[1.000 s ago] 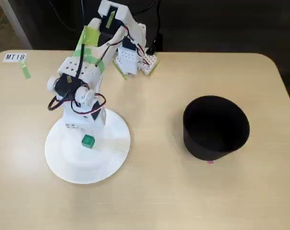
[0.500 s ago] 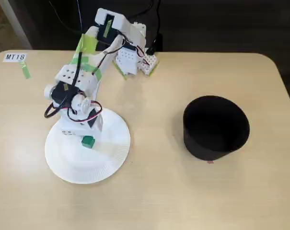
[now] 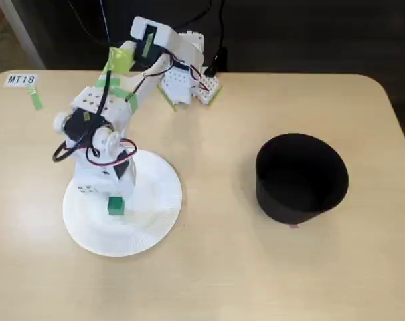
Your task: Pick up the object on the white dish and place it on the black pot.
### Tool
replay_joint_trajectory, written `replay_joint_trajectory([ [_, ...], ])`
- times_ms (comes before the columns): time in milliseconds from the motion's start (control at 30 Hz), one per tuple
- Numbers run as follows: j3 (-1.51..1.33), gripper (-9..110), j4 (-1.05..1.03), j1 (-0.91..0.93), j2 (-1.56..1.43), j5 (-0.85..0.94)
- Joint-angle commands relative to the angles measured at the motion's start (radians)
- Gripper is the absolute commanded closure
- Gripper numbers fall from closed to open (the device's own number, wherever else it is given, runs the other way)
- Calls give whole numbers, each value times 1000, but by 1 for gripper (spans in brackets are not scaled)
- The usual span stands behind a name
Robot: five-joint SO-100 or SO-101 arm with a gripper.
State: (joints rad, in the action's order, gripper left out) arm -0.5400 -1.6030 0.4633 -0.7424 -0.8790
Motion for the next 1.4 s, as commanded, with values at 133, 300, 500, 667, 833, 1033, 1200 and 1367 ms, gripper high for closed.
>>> replay_joint_trajectory([
  [133,523,101,-84,-115,18,457],
  [300,644,101,-91,-288,-23,696],
  [500,644,101,-94,-517,-129,871],
  [667,586,101,-100,-689,-218,973],
  [833,288,101,-98,-833,-348,1006],
  [1033,121,101,-97,-937,-330,1019],
  [1200,60,101,-97,-985,-268,1017],
  [1367,-5,101,-97,-1017,-222,1019],
])
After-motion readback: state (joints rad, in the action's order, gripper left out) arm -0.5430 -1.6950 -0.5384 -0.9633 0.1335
